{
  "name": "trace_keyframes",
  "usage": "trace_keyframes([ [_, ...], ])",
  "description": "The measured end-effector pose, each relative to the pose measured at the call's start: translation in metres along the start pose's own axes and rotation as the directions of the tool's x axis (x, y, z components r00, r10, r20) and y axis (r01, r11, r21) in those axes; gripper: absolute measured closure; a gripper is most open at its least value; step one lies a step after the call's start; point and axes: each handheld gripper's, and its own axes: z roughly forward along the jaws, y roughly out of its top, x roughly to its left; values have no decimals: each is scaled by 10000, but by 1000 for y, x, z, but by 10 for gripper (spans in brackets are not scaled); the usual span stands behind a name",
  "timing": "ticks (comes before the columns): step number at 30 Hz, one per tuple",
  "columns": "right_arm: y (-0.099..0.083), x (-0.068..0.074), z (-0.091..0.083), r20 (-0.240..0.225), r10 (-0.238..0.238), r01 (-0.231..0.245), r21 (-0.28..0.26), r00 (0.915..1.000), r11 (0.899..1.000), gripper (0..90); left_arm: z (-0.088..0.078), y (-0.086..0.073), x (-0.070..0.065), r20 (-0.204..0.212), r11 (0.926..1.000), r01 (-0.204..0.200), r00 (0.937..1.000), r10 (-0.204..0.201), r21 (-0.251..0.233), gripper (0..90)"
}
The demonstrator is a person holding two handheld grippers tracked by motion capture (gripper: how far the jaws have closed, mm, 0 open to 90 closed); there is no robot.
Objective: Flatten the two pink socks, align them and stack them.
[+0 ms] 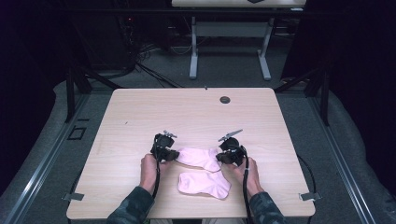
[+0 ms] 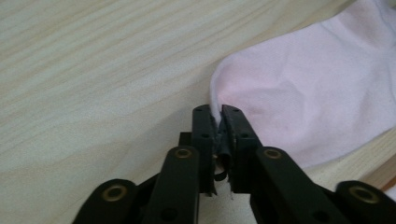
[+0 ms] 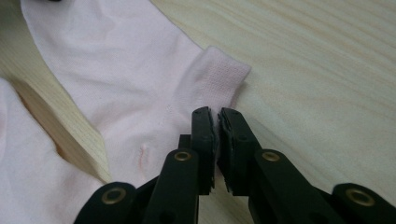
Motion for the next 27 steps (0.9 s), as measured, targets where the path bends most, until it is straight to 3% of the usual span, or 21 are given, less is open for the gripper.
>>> trace_keyframes([
  [3, -1, 2, -1, 44, 20, -19, -172, 10000, 9999, 849, -2, 0, -1, 28, 10000, -70, 10000, 70, -46, 882],
  [8, 1, 2, -16, -73, 18, -21, -402, 10000, 9992, 850, -20, 1, -4, 111, 9989, -183, 9998, 188, -427, 885],
  [14, 2, 8, -43, 28, -75, 77, -753, 10000, 9971, 850, -46, 2, -9, 681, 9963, -60, 9976, 118, -858, 884],
  [19, -4, 10, -67, -129, 45, -57, -887, 9999, 9960, 850, -62, -3, -16, 1134, 9964, -103, 9934, 199, -846, 884],
  [27, -21, 26, -92, -203, -132, 116, -795, 9997, 9968, 850, -71, -19, -32, 1375, 9963, -197, 9900, 312, -842, 884],
])
